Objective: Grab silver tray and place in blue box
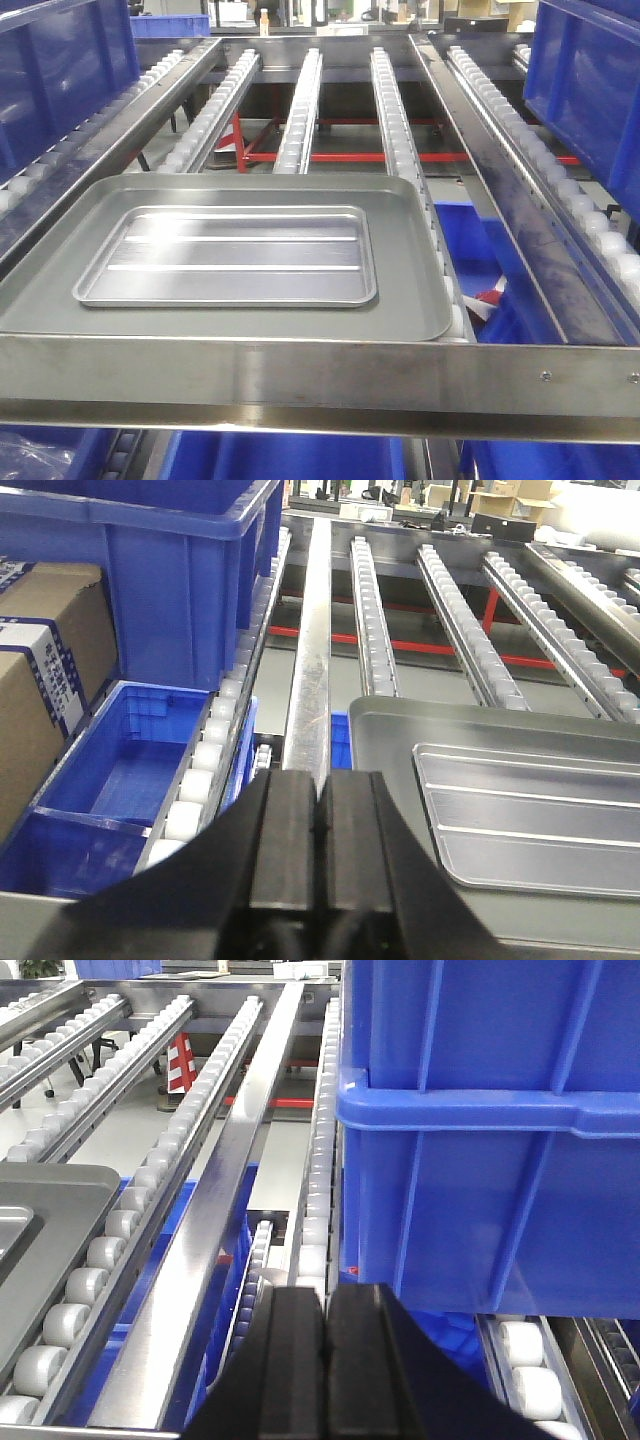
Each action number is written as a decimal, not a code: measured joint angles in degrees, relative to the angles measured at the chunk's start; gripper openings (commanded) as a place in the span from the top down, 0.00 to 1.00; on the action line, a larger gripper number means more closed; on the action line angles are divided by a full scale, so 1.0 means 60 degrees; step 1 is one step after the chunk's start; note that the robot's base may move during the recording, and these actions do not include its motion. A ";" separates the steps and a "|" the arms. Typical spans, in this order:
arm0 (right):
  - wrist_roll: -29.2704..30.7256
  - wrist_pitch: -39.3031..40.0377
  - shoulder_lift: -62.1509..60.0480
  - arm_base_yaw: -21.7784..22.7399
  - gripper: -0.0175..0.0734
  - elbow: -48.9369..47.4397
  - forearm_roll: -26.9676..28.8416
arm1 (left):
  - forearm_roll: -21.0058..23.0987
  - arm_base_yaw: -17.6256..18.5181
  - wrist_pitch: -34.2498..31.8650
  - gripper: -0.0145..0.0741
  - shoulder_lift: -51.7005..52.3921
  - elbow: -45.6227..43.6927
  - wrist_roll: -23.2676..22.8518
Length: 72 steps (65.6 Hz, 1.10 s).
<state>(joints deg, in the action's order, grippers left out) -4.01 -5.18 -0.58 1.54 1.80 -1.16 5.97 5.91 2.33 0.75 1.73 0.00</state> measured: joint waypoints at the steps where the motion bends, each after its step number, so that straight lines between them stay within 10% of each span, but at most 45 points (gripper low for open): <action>1: 0.0000 0.0000 0.0000 0.0000 0.75 0.0000 0.0000 | 0.0000 0.0000 0.0000 0.94 0.0000 0.0000 0.0000; 55: -0.0019 0.0733 0.0000 0.0000 0.75 0.0000 0.0000 | 0.0056 0.0000 -0.0731 0.94 0.0000 -0.0130 0.0000; 72: -0.0509 0.0552 0.0349 0.0000 0.75 -0.2316 0.0000 | -0.0410 0.0000 0.1785 0.93 -0.1278 -0.4034 0.0000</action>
<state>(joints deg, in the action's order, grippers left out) -7.06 -1.87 1.52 1.54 -12.10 -1.16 3.51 5.91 13.04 -6.92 -22.47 0.00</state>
